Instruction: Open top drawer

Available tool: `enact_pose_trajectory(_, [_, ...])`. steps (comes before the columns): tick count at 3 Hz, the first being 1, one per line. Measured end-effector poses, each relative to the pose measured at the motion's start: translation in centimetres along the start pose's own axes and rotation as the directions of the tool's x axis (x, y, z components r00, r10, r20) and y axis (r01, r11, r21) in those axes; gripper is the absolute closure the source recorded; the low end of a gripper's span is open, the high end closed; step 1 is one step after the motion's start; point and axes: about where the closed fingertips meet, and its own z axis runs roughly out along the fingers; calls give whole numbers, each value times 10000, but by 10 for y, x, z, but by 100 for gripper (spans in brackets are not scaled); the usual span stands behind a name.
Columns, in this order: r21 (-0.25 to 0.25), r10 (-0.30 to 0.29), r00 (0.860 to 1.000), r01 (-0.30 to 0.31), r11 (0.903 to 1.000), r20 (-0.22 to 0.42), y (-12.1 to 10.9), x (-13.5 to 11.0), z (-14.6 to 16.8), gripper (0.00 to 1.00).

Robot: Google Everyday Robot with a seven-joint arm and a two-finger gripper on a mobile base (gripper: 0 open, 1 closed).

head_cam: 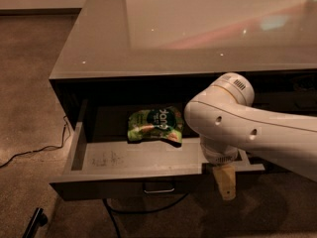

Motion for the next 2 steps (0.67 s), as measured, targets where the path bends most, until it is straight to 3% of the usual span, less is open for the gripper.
enact_pose_trajectory(1, [1040,416,9990,-399,9938,-139,-14,9,-21,0])
enact_pose_trajectory(2, [1850,635,9978,-657,9805,175,-25,12,-26,18])
